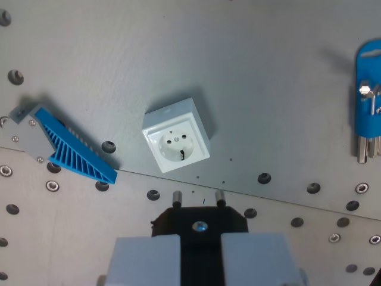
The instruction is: Move above the white socket
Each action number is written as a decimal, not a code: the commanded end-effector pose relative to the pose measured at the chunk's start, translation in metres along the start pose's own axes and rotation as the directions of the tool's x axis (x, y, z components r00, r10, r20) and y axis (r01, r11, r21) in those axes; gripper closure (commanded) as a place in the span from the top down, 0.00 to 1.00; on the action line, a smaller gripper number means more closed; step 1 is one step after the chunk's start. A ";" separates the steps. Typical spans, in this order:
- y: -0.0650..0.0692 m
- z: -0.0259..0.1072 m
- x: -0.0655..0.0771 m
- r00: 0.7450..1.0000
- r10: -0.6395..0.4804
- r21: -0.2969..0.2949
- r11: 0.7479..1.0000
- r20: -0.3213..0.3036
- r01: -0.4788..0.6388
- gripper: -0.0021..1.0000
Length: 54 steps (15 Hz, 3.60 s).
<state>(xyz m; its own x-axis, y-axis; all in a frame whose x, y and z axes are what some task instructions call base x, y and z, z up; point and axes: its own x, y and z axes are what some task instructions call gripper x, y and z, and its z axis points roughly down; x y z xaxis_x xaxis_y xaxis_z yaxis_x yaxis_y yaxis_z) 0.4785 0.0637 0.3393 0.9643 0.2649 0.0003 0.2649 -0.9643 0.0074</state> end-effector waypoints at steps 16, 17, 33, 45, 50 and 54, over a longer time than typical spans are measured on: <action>-0.004 0.043 -0.017 0.990 -0.129 -0.014 0.992 -0.060 0.128 0.00; -0.004 0.047 -0.019 0.989 -0.138 -0.014 0.990 -0.060 0.138 0.00; -0.012 0.126 -0.051 0.957 -0.289 -0.023 0.957 -0.034 0.288 0.00; -0.018 0.187 -0.076 0.933 -0.360 -0.038 0.933 -0.023 0.359 0.00; -0.019 0.205 -0.083 0.927 -0.373 -0.043 0.927 -0.019 0.372 0.00; -0.021 0.215 -0.089 0.926 -0.376 -0.049 0.926 -0.022 0.375 0.00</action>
<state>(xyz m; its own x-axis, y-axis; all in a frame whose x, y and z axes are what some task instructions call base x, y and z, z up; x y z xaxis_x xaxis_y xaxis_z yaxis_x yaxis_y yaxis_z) 0.3924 0.0582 0.1299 0.8288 0.5568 -0.0550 0.5565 -0.8305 -0.0219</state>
